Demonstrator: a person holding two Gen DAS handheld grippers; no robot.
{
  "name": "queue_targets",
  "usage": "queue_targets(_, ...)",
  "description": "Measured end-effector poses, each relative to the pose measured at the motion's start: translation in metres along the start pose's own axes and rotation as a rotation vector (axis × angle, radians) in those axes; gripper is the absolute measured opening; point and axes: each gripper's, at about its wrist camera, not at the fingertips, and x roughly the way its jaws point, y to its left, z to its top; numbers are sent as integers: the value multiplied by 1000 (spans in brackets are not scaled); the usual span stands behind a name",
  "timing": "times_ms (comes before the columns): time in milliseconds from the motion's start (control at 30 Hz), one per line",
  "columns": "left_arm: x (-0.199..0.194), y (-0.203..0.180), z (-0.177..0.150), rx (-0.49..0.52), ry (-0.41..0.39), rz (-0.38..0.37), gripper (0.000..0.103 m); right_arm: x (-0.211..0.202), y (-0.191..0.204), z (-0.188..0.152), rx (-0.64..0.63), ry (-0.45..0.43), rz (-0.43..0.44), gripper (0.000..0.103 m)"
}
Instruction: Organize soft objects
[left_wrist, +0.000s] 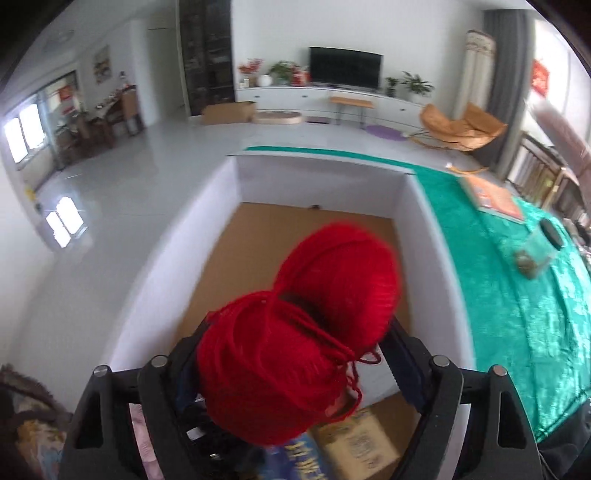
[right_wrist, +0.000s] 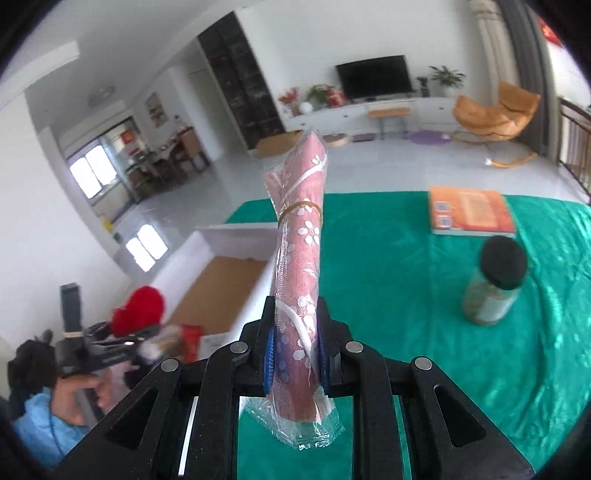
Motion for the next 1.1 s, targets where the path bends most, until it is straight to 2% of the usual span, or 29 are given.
queue_targets(33, -2, 5, -3, -17, -2, 14, 85, 8, 16, -1, 2, 11, 49, 24)
queue_targets(100, -8, 16, -7, -48, -18, 46, 89, 27, 44, -5, 28, 34, 146, 39)
queue_targets(133, -13, 22, -10, -57, -31, 71, 92, 35, 54, -7, 42, 46, 189, 59)
queue_targets(167, -15, 28, -12, -61, -45, 96, 94, 45, 65, -10, 47, 61, 232, 65)
queue_targets(267, -30, 38, -19, -67, -89, 165, 97, 67, 88, -22, 36, 120, 270, 65)
queue_targets(333, -40, 41, -23, -87, -115, 184, 97, 75, 96, -30, 32, 150, 283, 65)
queue_targets(433, -46, 42, -29, -118, -96, 147, 102, 76, 100, -35, -30, 159, 208, 65)
queue_targets(500, -48, 41, -31, -126, -90, 130, 102, 75, 101, -37, -73, 162, 161, 67)
queue_targets(600, -55, 26, -35, -117, -79, 162, 102, 72, 110, -45, -153, 167, 94, 68)
queue_targets(767, -61, 6, -37, -49, -79, 261, 102, 80, 122, -56, -275, 213, -10, 68)
queue_targets(933, -59, 5, -37, -63, -49, 265, 102, 90, 125, -62, -313, 253, -75, 68)
queue_targets(1100, -58, 7, -39, -92, -31, 252, 102, 90, 129, -65, -334, 264, -96, 69)
